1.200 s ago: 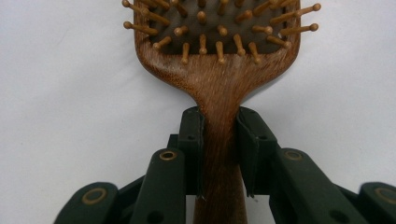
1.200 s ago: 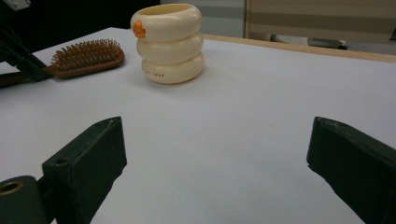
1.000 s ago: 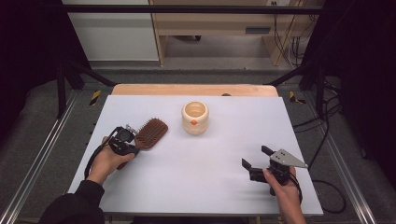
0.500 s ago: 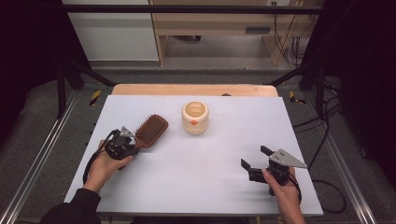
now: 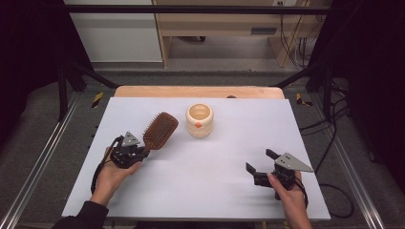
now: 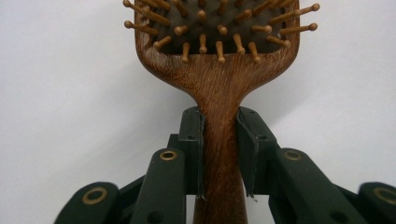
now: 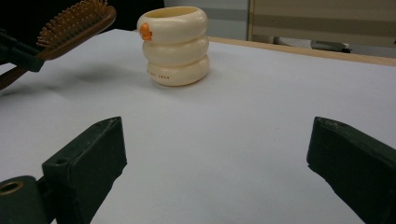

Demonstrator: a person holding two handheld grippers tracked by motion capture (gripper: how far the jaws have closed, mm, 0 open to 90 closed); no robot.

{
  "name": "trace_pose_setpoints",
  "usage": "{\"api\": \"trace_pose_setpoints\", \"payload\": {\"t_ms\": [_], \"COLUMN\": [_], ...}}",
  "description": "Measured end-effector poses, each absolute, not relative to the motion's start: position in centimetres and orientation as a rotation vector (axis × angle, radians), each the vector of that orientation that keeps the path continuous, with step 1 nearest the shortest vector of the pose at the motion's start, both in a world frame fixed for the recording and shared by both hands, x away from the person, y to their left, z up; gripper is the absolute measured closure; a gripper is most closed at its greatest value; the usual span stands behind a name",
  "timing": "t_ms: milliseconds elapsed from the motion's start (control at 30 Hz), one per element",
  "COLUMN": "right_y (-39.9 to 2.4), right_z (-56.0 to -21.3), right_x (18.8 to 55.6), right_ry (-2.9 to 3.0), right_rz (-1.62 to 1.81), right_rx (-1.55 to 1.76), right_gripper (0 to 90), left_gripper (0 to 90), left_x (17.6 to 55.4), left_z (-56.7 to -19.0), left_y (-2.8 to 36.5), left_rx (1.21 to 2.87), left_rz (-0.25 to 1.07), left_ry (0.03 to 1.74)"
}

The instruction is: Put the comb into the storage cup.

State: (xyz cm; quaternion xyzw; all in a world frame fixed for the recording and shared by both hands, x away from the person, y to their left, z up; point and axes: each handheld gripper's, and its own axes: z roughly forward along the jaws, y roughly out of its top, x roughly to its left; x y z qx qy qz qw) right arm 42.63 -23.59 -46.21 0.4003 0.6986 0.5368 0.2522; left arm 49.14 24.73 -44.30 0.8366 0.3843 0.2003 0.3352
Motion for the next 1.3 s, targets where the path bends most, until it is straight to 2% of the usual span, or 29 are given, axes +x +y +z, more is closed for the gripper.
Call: {"api": "trace_pose_setpoints", "payload": {"t_ms": [400, 633, 800, 1300], "right_y": [-23.0, -22.1, -21.4, -17.3], "right_z": [-46.1, -45.8, -45.4, -42.3], "right_x": [42.5, 42.3, 42.1, 41.9], "right_ry": [1.910, 1.919, 1.914, 1.892], "right_rz": [1.470, 1.490, 1.521, 1.676], "right_rx": [1.069, 1.040, 1.037, 1.046], "right_gripper": [5.0, 4.9, 5.0, 4.3], "left_gripper": [72.8, 72.8, 72.8, 72.8], "left_x": [47.8, 46.9, 46.4, 44.8], "left_z": [-44.3, -43.6, -43.5, -43.0], "left_y": [23.7, 23.5, 23.3, 21.1], "left_rx": [2.090, 2.002, 1.981, 1.957], "left_rz": [0.573, 0.652, 0.647, 0.670], "left_ry": [0.967, 0.927, 0.911, 0.792]}}
